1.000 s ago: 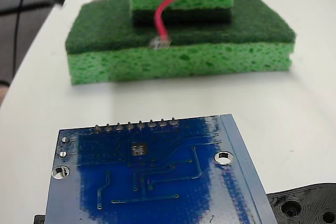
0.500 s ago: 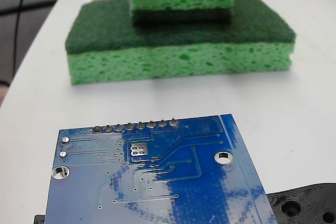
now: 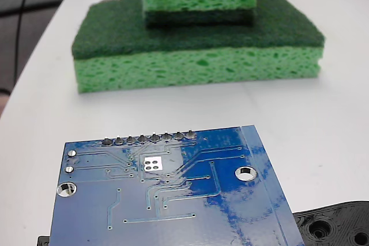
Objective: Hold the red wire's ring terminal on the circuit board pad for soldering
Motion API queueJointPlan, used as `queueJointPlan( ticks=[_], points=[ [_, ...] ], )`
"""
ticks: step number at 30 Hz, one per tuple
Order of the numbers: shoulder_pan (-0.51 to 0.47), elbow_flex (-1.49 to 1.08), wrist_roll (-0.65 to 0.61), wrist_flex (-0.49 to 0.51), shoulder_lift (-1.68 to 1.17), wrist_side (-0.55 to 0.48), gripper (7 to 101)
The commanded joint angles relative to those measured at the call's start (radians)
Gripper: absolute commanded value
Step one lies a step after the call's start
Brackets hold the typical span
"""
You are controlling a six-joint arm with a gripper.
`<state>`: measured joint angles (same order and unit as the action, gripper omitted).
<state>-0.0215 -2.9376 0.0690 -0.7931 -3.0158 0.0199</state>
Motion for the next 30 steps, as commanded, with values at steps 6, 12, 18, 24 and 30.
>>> queueJointPlan(
  ticks=[6, 12, 18, 24, 30],
  points=[
    [-0.043, -0.032, -0.014, 0.015, -0.038, -0.044, 100.3],
    [-0.041, -0.049, -0.017, 0.017, -0.038, -0.043, 100.3],
    [-0.043, -0.057, -0.011, 0.018, -0.038, -0.034, 100.3],
    [-0.043, -0.057, -0.012, 0.020, -0.038, -0.032, 100.3],
    [-0.037, -0.057, -0.015, 0.020, -0.038, -0.029, 100.3]
  ],
)
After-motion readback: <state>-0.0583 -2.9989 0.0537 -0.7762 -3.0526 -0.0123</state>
